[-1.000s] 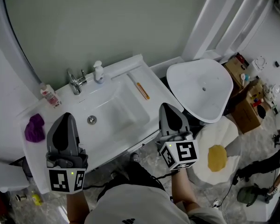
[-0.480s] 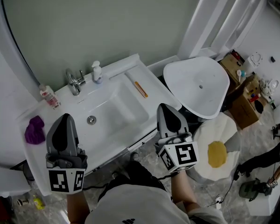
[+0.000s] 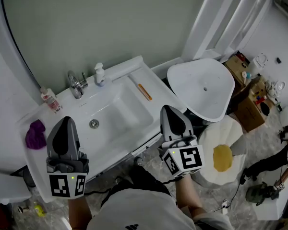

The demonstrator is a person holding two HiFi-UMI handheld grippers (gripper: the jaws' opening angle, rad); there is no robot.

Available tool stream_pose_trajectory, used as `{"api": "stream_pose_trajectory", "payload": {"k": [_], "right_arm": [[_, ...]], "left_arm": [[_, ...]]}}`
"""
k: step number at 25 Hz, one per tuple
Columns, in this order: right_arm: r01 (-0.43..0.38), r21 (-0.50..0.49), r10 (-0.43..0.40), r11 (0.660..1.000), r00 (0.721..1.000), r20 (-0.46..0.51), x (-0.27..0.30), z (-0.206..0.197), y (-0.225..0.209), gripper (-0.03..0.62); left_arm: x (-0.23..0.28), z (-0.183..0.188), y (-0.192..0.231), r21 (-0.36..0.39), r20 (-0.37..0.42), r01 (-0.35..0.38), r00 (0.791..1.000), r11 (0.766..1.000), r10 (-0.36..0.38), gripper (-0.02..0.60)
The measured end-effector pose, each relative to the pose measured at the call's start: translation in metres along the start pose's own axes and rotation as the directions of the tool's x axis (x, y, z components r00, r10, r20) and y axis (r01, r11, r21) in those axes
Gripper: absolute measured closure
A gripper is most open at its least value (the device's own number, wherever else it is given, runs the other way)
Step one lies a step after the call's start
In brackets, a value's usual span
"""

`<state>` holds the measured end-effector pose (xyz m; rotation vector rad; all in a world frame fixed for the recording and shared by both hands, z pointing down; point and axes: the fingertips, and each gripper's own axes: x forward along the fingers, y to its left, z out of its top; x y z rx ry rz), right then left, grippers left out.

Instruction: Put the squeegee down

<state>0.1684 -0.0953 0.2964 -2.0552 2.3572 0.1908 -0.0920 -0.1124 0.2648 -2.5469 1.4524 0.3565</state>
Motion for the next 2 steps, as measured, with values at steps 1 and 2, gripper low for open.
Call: {"api": "stream_pose_trajectory", "payload": {"k": [1,2], "right_arm": [[-0.001,0.001,0.001,1.0,1.0,0.001,0.0004,0.0008,0.0008,0.594],[-0.003,0.002,0.003,1.0,1.0,0.002,0.0008,0.0015,0.0015,0.594]], "left_arm": [[0.0001,0.0004,0.0007,0.0,0.002,0.0,1.0,1.0,0.0,0.574],[0.0003,0.0008,0.0014,-0.001,0.003,-0.001,1.0,1.0,0.001,0.574]]}}
